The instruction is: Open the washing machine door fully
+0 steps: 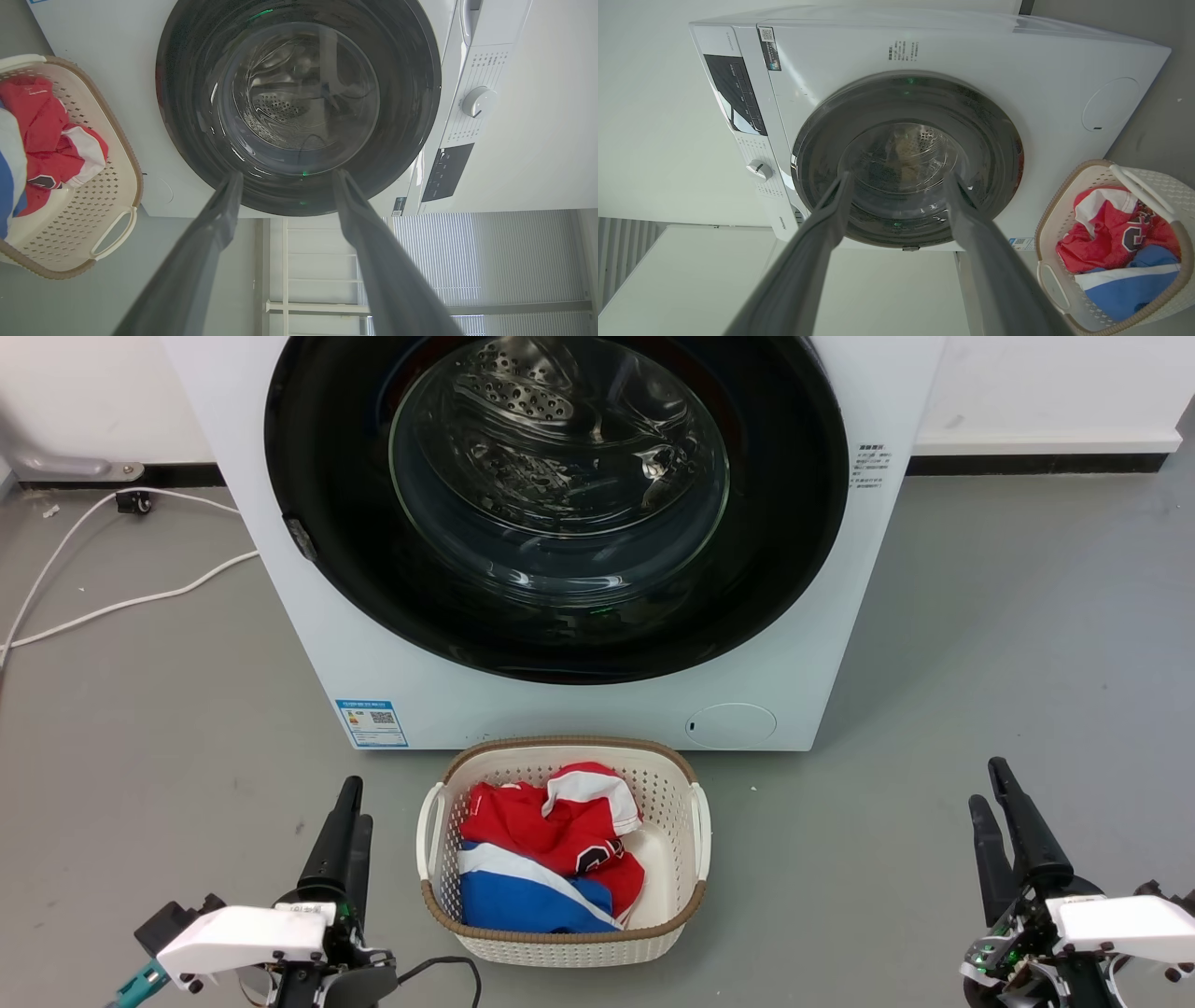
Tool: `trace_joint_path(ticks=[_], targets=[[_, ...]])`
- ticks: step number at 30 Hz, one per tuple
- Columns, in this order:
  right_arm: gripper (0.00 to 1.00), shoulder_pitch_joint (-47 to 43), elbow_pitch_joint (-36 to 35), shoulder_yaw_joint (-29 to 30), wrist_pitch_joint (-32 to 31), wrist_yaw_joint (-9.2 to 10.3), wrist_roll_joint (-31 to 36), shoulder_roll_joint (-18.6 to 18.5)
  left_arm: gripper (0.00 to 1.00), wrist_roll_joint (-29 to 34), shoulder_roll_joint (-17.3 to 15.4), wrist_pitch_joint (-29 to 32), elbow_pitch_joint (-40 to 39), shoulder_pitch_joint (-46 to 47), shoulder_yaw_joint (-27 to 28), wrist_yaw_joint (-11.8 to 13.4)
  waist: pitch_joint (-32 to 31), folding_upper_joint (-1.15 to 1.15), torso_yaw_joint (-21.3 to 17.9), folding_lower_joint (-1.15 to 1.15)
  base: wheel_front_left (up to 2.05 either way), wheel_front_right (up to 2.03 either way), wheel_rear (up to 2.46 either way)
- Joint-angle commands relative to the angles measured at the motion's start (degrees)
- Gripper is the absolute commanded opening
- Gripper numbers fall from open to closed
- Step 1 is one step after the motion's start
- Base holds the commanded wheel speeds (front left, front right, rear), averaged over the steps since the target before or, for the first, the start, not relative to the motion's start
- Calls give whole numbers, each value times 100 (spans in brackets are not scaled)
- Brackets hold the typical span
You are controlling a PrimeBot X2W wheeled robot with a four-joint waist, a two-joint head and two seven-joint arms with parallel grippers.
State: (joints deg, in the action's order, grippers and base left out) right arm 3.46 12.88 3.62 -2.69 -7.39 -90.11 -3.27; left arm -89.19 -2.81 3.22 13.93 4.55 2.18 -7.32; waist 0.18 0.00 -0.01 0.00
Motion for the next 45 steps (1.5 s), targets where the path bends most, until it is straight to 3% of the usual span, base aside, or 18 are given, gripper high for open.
trace_joint_path(ticks=[1, 24, 45], targets=[[100, 73, -142, -22, 44, -2, 91, -10, 100, 132, -26, -60, -139, 164, -32, -6, 0, 0, 2, 0, 0, 0, 0], [100, -166, -572, -126, 572, -5, 3505, 3, 100, 3127, -124, -597, -614, 209, -339, -11, -37, 0, 1, 0, 0, 0, 0], [100, -336, -822, -233, 741, -8, 5420, 16, 100, 4833, -209, -987, -549, 223, -454, -15, -72, 0, -16, 0, 0, 0, 0]])
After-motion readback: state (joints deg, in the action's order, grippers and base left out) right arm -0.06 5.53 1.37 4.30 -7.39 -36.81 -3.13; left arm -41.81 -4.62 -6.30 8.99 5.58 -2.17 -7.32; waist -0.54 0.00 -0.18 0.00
